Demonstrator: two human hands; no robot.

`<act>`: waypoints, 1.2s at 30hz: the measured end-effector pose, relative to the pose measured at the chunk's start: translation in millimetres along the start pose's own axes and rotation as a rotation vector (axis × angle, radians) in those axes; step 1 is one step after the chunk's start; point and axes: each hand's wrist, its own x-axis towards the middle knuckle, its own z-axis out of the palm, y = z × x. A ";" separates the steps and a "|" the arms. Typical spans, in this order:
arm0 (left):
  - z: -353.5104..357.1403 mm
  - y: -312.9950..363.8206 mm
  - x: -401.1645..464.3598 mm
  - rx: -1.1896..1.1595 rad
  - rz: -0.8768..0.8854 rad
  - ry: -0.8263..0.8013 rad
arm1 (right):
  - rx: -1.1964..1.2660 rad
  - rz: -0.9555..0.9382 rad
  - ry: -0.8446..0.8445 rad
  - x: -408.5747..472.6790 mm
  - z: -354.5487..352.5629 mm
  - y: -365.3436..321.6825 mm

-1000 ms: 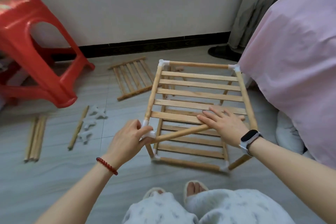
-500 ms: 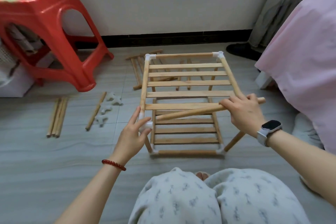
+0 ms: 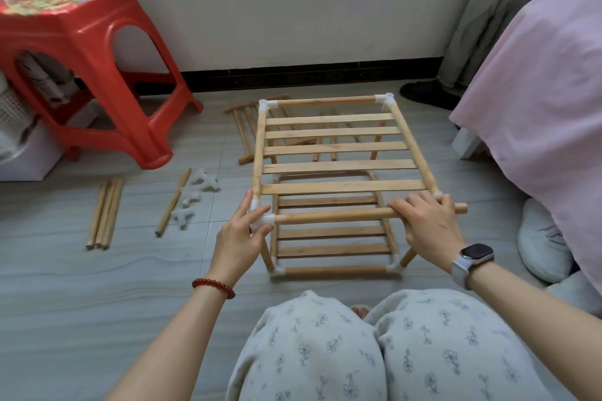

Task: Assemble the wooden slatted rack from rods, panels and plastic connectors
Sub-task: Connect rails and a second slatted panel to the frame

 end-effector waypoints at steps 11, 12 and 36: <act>-2.2 -2.7 10.1 -0.107 -0.151 -0.075 | 0.005 -0.156 -0.039 18.1 8.8 -11.4; -0.8 -1.2 16.1 -0.162 -0.218 -0.081 | 0.012 -0.202 -0.011 20.0 9.6 -14.2; 15.5 4.6 66.2 -0.240 -0.485 0.010 | 0.165 -0.234 -0.417 55.4 16.1 -40.5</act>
